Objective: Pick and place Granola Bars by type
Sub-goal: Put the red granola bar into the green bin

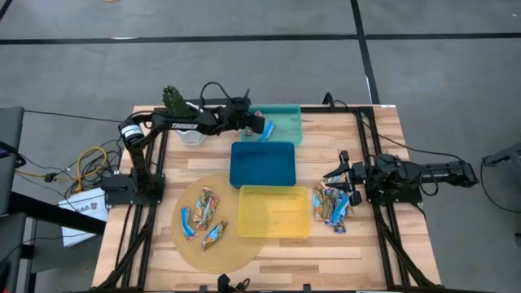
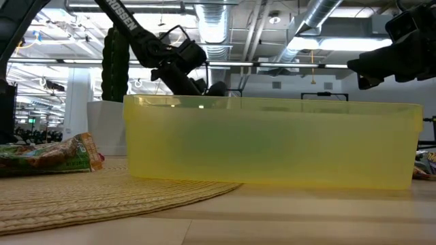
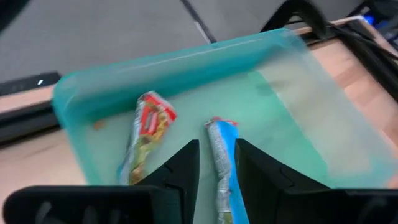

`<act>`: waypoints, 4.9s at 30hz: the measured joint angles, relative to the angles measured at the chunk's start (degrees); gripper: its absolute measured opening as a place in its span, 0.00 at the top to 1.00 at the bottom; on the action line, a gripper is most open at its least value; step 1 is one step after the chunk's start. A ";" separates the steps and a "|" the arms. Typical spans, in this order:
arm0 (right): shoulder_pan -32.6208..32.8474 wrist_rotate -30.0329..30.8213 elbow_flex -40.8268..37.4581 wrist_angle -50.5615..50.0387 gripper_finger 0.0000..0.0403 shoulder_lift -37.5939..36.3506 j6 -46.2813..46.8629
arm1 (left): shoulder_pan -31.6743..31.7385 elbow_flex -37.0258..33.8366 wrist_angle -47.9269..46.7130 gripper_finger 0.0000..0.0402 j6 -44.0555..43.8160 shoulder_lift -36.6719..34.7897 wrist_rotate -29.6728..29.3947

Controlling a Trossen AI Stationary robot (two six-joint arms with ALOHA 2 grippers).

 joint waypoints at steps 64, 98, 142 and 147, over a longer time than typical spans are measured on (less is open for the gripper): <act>0.00 0.01 0.00 0.00 0.69 0.02 0.00 | -42.24 -0.07 -44.42 0.77 15.86 -17.71 13.82; 0.01 0.07 -0.01 0.04 0.69 0.40 0.00 | -48.86 -0.72 -68.85 0.68 -37.76 -13.08 9.42; 0.02 0.00 -0.02 0.00 0.69 0.35 0.00 | -47.90 -17.22 -45.87 0.85 -38.93 -14.45 10.25; 0.02 0.00 -0.02 0.00 0.69 0.35 0.02 | -47.90 -17.29 -43.01 0.90 -36.22 -16.68 10.09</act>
